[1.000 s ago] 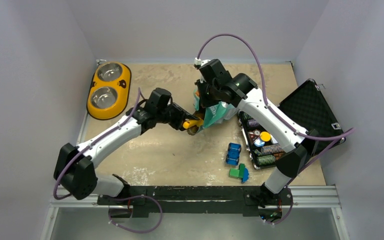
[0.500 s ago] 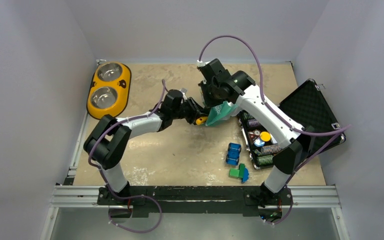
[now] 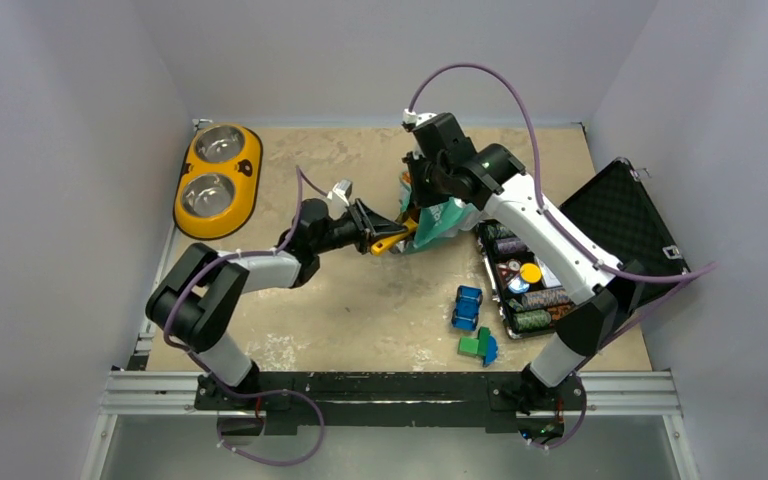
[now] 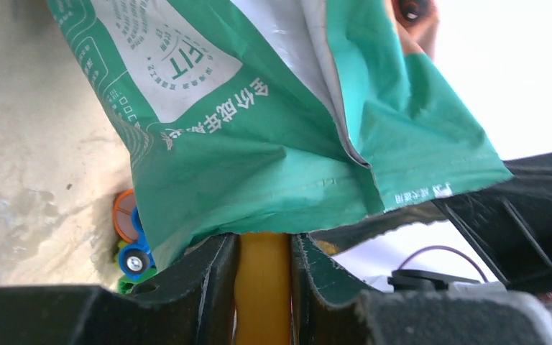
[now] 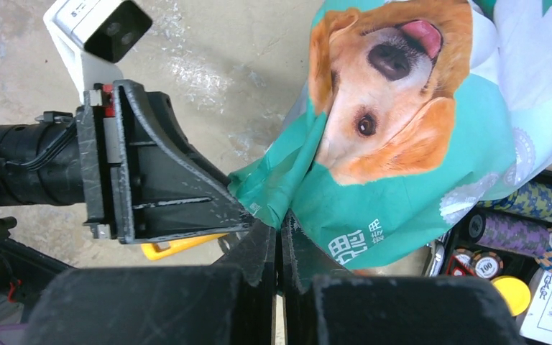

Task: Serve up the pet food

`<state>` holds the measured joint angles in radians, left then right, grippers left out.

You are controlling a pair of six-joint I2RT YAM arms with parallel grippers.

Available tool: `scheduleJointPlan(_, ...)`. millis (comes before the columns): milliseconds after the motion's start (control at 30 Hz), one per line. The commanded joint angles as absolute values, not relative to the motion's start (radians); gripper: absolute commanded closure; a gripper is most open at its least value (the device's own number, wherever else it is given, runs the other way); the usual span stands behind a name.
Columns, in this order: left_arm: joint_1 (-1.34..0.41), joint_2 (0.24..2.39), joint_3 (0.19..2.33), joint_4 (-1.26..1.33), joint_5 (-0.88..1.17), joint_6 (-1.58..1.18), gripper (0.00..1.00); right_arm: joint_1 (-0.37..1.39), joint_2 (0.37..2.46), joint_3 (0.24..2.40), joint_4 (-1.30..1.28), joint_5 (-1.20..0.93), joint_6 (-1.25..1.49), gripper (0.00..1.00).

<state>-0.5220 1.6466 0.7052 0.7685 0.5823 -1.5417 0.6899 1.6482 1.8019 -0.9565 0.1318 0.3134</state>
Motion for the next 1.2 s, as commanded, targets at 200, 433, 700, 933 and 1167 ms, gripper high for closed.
scheduleJointPlan(200,-0.494,1.47,0.556,0.925,0.641,-1.579,1.0,0.651,1.513,1.853,-0.847,0.115,0.325,1.0)
scheduleJointPlan(433,-0.488,1.469,0.563,0.94,0.653,-1.564,1.0,0.643,1.537,1.885,-0.851,0.115,0.325,1.0)
scheduleJointPlan(700,-0.444,1.439,0.595,0.804,0.653,-1.517,1.0,0.638,1.56,1.927,-0.863,0.099,0.33,1.0)
scheduleJointPlan(933,-0.413,1.424,0.467,0.947,0.613,-1.639,1.0,0.637,1.554,1.934,-0.875,0.086,0.341,1.0)
scheduleJointPlan(1167,-0.407,1.473,0.513,1.037,0.622,-1.696,1.0,0.638,1.564,1.942,-0.877,0.097,0.337,1.0)
